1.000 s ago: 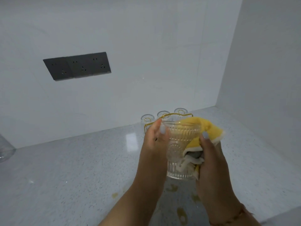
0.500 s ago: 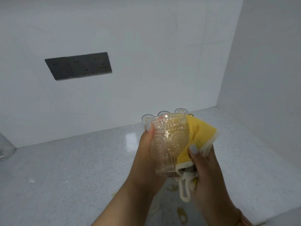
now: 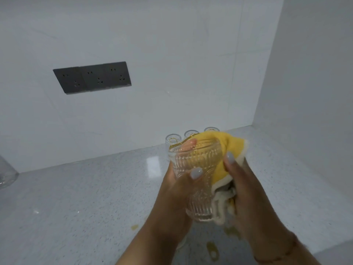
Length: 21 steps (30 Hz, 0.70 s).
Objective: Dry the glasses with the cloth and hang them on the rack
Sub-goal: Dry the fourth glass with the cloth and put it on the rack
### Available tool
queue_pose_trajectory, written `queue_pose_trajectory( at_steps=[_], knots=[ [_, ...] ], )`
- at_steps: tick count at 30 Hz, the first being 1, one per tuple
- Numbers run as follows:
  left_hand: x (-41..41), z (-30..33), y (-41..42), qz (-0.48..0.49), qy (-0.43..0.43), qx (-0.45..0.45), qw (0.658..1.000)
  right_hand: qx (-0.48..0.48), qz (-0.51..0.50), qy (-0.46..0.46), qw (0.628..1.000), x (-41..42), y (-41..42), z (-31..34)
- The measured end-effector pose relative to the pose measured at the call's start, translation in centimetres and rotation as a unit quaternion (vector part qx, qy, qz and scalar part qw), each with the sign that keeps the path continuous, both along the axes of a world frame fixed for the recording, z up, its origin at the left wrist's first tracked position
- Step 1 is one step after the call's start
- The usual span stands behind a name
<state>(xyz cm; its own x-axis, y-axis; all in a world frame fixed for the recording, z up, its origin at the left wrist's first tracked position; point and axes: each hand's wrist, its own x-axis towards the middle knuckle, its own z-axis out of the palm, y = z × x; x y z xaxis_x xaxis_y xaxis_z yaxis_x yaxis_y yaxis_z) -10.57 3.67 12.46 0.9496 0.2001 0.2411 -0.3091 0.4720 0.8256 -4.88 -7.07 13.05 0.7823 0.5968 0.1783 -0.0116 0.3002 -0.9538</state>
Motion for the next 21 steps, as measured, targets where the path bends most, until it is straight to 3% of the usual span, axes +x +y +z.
queue_pose_trajectory(
  at_steps=[4,8,12,15,21],
  knots=[
    [0.1,0.1,-0.1,-0.011,-0.013,-0.02,1.0,0.03,-0.023,0.102,0.994,0.2,0.1,-0.8],
    [0.1,-0.8,-1.3,0.086,0.058,0.059,0.993,0.099,-0.053,0.074,0.991,0.2,0.2,-0.8],
    [-0.2,-1.2,-2.1,0.145,0.059,0.029,0.987,0.025,-0.031,0.026,0.999,0.2,0.3,-0.8],
    [0.4,-1.1,-1.0,0.174,0.078,0.017,0.982,-0.039,-0.016,0.039,0.998,-0.2,0.2,-1.1],
    [1.6,-1.1,1.0,0.152,0.13,-0.092,0.975,-0.041,-0.02,0.032,0.998,-0.5,-0.5,-2.6]
  ],
)
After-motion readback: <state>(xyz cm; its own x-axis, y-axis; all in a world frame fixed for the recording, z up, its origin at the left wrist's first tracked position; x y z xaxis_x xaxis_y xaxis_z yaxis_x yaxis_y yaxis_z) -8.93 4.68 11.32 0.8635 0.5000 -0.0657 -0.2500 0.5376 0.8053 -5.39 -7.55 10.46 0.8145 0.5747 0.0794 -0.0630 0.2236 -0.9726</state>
